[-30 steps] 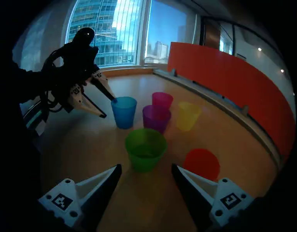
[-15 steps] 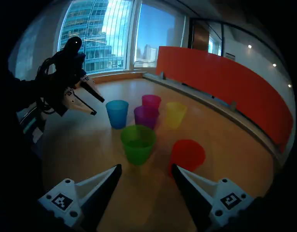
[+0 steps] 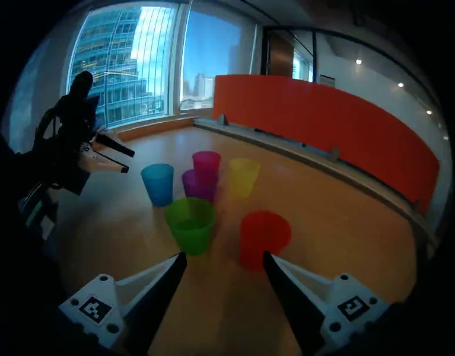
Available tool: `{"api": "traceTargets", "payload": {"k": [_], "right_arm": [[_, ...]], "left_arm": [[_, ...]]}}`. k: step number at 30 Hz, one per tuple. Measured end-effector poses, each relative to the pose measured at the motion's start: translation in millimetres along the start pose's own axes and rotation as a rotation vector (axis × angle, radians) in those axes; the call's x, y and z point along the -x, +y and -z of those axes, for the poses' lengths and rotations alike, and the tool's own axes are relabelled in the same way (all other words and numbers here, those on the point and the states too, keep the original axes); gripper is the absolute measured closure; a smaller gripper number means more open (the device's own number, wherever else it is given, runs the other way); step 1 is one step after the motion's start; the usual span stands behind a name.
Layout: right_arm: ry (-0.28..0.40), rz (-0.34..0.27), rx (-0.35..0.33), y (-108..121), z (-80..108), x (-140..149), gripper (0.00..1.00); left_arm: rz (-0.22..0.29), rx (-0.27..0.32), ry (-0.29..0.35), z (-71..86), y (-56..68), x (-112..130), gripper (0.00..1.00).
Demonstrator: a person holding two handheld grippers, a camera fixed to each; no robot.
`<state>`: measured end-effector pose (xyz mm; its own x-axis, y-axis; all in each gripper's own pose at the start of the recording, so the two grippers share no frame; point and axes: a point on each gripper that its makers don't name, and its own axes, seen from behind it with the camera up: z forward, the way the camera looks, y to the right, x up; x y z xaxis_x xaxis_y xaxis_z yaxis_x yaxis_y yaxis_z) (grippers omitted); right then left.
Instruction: Pour water
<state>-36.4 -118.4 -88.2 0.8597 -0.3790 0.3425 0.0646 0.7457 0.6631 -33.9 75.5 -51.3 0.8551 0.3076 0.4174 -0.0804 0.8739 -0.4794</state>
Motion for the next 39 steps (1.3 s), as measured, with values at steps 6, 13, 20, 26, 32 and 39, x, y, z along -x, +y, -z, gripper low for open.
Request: {"api": "traceTargets", "payload": {"k": [6, 13, 20, 26, 32, 39], "right_arm": [[0.012, -0.034, 0.072, 12.5, 5.3, -2.9, 0.01], [0.039, -0.088, 0.170, 31.6, 11.2, -8.0, 0.01], [0.067, -0.142, 0.239, 43.8, 17.7, -7.1, 0.01], [0.109, -0.194, 0.296, 58.3, 23.4, -13.0, 0.01], [0.177, -0.228, 0.387, 82.4, 30.6, -25.1, 0.01], [0.293, -0.270, 0.467, 102.9, 42.6, -44.7, 0.01]], "left_arm": [[0.032, -0.057, 0.056, 6.1, -12.5, -9.2, 0.11], [0.074, -0.134, 0.126, 14.1, -28.3, -22.4, 0.11], [0.104, -0.163, 0.187, 17.9, -32.0, -35.3, 0.11], [0.098, -0.208, 0.225, 20.4, -38.2, -44.8, 0.12], [0.097, -0.261, 0.293, 27.3, -43.9, -62.9, 0.12], [0.136, -0.303, 0.365, 34.9, -46.6, -79.0, 0.12]]}}
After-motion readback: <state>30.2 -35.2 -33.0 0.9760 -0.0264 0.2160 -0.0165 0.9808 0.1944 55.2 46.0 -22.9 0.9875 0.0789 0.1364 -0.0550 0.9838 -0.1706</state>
